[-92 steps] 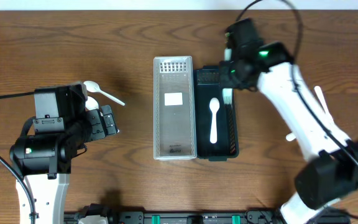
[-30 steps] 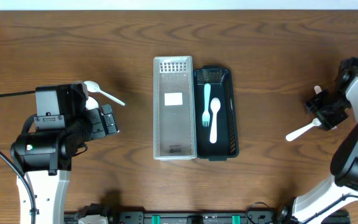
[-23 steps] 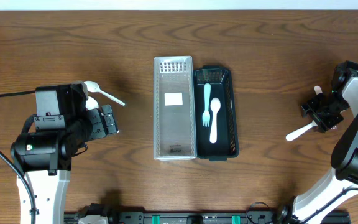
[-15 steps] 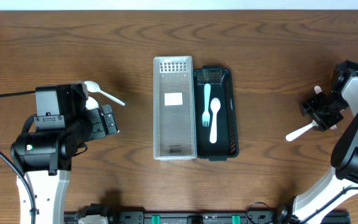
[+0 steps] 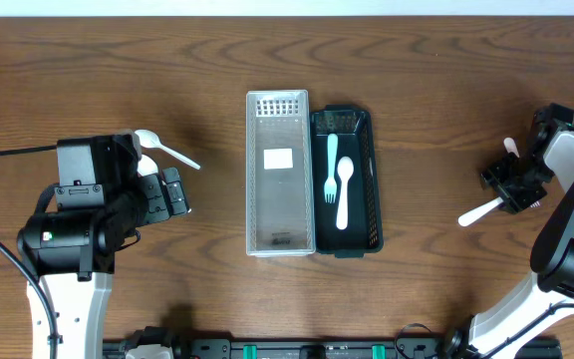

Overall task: Pack container
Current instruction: 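Move the right gripper to the next white fork and grasp it, then carry the fork into the black basket and release it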

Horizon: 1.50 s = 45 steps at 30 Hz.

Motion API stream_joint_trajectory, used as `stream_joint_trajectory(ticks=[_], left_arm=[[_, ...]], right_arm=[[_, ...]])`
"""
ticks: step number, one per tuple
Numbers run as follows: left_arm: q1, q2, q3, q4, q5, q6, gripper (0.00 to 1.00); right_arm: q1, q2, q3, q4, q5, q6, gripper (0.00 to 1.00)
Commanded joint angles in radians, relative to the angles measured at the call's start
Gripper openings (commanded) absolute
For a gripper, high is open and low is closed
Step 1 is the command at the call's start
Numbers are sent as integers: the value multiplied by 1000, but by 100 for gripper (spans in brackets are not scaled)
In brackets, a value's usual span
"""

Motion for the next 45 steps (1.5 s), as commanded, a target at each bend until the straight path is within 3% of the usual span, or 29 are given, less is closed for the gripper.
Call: stream_joint_trajectory(ticks=[1, 4, 8, 13, 16, 18, 28, 37, 45], left_arm=[[5, 3, 15, -3, -9, 2, 98], [5, 3, 15, -3, -8, 2, 98], [5, 3, 15, -3, -9, 2, 98], [5, 3, 15, -3, -9, 2, 98], [5, 3, 15, -3, -9, 2, 98], [5, 3, 15, -3, -9, 2, 98], [5, 3, 15, -3, -9, 2, 98], [5, 3, 15, -3, -9, 2, 98], [5, 3, 15, -3, -9, 2, 98]], right_arm=[[-3, 28, -38, -5, 15, -3, 40], [-3, 28, -38, -8, 4, -3, 31], [-3, 28, -38, -8, 1, -3, 29], [-2, 28, -38, -8, 1, -4, 12], [0, 27, -38, -8, 1, -3, 9], [3, 27, -38, -7, 1, -3, 1], [117, -138, 50, -5, 1, -100, 1], [489, -411, 168, -3, -34, -115, 1], [736, -346, 170, -5, -39, -84, 1]])
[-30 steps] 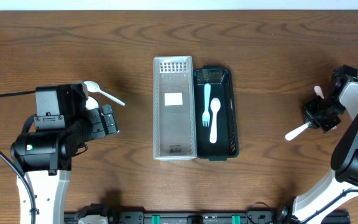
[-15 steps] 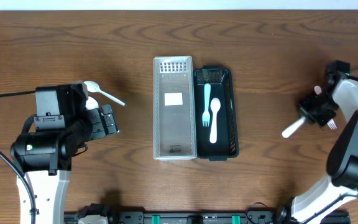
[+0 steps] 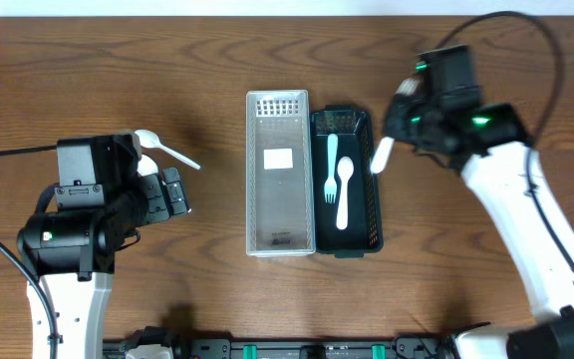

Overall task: Pack container
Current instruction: 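Carry the fork into the black basket and release it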

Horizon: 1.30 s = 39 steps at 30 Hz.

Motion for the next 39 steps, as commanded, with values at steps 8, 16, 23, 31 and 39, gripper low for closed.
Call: stream_joint_trajectory(ticks=[8, 16, 23, 31, 39], left_arm=[[5, 3, 15, -3, -9, 2, 98], [5, 3, 15, -3, -9, 2, 98], [5, 3, 15, -3, -9, 2, 98], [5, 3, 15, -3, -9, 2, 98], [5, 3, 15, -3, -9, 2, 98]], right_arm=[[120, 304, -10, -10, 4, -50, 1], [151, 455, -10, -1, 1, -148, 8], [155, 441, -2, 20, -5, -180, 28], [131, 369, 223, -161, -4, -301, 49], [-73, 217, 546, -335, 69, -341, 61]])
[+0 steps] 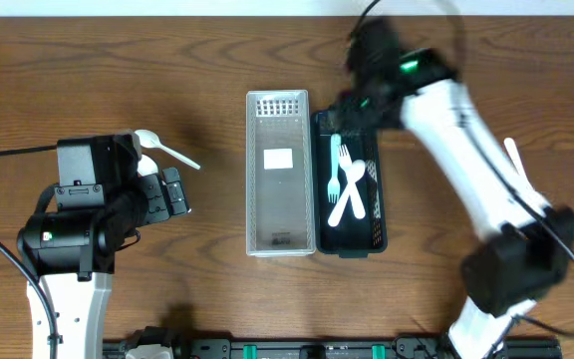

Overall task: Pack container
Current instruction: 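Carry the fork into the black basket and release it, then move the right gripper to the last white fork and grasp it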

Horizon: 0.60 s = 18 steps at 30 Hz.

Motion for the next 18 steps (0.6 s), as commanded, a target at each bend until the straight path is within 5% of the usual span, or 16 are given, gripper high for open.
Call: stream_joint_trajectory(ticks=[1, 9, 18], left_arm=[[5, 3, 14, -3, -9, 2, 98], [5, 3, 14, -2, -9, 2, 98], [5, 3, 14, -2, -9, 2, 98]], right_arm=[[-140, -100, 95, -39, 79, -52, 62], [-509, -130, 78, -130, 86, -371, 73], [-727, 8, -166, 12, 71, -612, 83]])
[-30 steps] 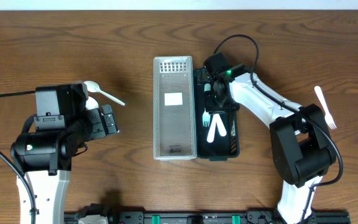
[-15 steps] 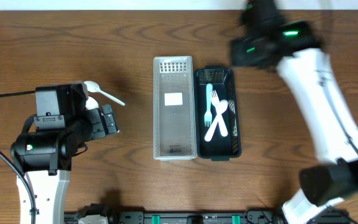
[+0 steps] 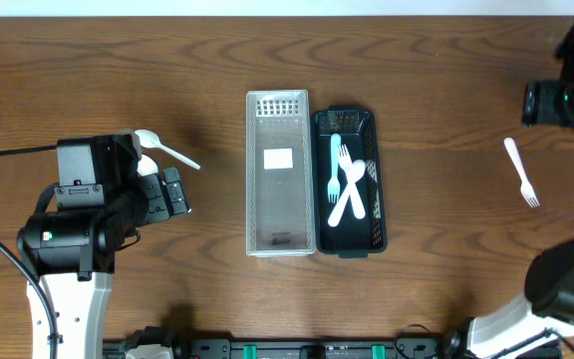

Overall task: Pack container
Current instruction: 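Move the right gripper to the last white fork and grasp it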

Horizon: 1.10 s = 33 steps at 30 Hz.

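Observation:
The dark green basket (image 3: 377, 199) sits right of centre, touching the clear white container (image 3: 277, 214). In the basket lie a light blue fork (image 3: 334, 170) and two crossed white utensils (image 3: 351, 194), a fork and a spoon. A white spoon (image 3: 163, 150) lies on the table just beyond my left gripper (image 3: 174, 191), which looks open and holds nothing. Another white fork (image 3: 521, 172) lies on the table at the far right. My right gripper (image 3: 536, 101) hovers at the upper right edge, beyond that fork; its fingers do not show clearly.
The clear container holds only a white label. The left arm's body (image 3: 68, 234) fills the lower left. The right arm's links run along the right edge. Bare wood lies between the basket and the white fork.
My right arm was over the far end of the green basket and now sits at the upper right edge of the table. The basket's contents and the left arm are unchanged.
First my right gripper was at the right, at a white utensil on the table, and the basket held a blue fork and a white spoon. Then it held that utensil at the basket's right rim. Then the utensil lay in the basket; now the arm has moved away.

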Motion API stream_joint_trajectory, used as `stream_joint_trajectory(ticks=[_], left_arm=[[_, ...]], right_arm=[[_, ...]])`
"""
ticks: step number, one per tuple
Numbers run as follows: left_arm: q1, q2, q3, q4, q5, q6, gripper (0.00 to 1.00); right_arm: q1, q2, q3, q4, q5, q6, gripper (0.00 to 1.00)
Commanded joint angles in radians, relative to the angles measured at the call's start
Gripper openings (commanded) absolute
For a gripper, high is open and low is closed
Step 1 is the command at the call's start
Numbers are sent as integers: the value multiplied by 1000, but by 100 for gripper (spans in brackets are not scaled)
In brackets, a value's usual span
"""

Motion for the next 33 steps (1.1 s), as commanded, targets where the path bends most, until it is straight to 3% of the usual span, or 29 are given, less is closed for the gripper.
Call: stream_joint_trajectory(ticks=[1, 16, 33], left_arm=[[5, 2, 15, -3, -9, 2, 98], [5, 2, 15, -3, -9, 2, 98], [5, 2, 15, -3, -9, 2, 98]], right_arm=[[-48, 72, -87, 31, -11, -133, 84], [-126, 338, -153, 125, -64, -137, 82], [-130, 389, -154, 158, -68, -135, 83]])
